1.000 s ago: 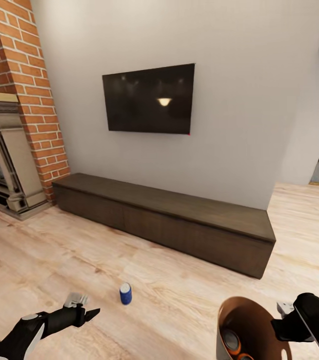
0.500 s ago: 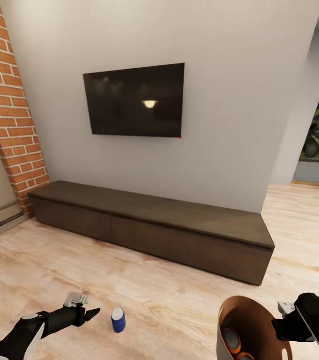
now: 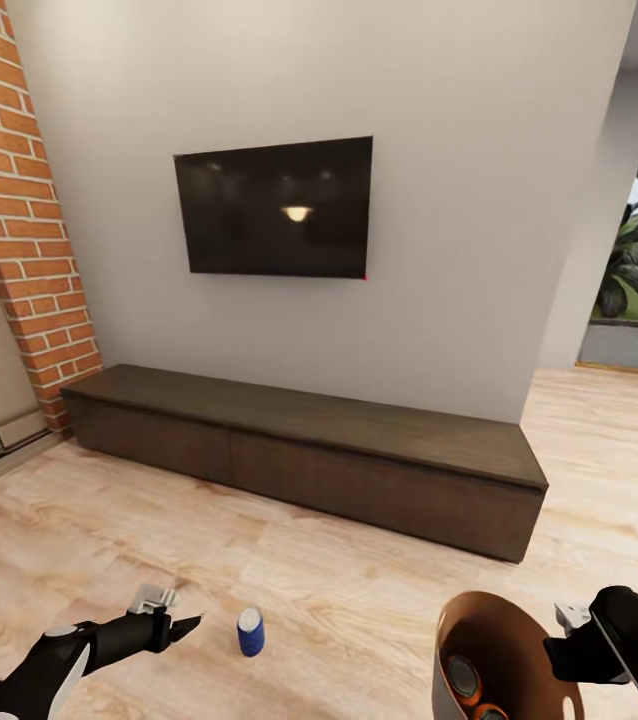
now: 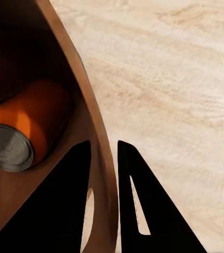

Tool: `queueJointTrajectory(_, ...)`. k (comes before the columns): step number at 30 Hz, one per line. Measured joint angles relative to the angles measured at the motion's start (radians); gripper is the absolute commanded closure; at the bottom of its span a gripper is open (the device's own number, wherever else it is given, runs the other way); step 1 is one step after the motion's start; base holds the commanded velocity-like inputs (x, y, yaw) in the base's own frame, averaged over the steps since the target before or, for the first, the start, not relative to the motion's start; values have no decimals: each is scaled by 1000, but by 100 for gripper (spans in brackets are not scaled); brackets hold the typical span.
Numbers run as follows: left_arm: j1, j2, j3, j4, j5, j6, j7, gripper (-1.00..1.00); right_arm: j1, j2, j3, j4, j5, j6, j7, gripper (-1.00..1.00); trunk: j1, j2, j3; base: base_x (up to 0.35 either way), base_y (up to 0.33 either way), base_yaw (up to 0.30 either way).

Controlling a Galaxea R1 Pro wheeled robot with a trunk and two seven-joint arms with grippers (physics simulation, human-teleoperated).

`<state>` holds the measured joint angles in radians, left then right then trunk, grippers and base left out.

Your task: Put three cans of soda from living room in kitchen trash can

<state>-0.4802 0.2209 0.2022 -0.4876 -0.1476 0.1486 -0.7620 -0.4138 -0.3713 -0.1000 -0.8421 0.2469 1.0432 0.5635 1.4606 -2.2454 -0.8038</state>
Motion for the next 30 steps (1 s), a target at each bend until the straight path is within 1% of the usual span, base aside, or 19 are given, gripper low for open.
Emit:
queueJointTrajectory(6, 0, 0, -1, 0, 0, 4, 0, -100, 1, 0, 1, 0, 14, -3, -1, 100, 0, 0, 6, -196, 232, -3)
queueJointTrajectory(12, -1, 0, -1, -1, 0, 4, -1, -100, 1, 1, 1, 0, -5, 1, 2, 100, 0, 0, 7, -30, 229, 0)
queueJointTrajectory(14, 0, 1, -1, -1, 0, -1, -1, -100, 3, 2, 1, 0, -7, 2, 2, 100, 0, 0, 8, -2, 72, 0)
queueJointTrajectory(19, 0, 1, -1, -2, 0, -8, -2, -100, 26, 2, 0, -6, 8, -3, 2, 100, 0, 0, 8, -1, 21, 0)
queueJointTrajectory(25, 0, 1, -2, -3, 0, -8, -2, -100, 30, 3, -2, -8, -4, 0, 1, 100, 0, 0, 8, 0, 3, -35)
queueJointTrajectory(27, 0, 1, -3, -2, 0, -8, -2, -100, 30, 3, -19, -8, -5, 0, 0, 100, 0, 0, 9, 12, 1, -170)
queueJointTrajectory(30, 0, 2, -3, -2, 0, -7, -2, -100, 31, 3, -35, -8, 6, -2, -1, 100, 0, 0, 11, 56, 0, -199)
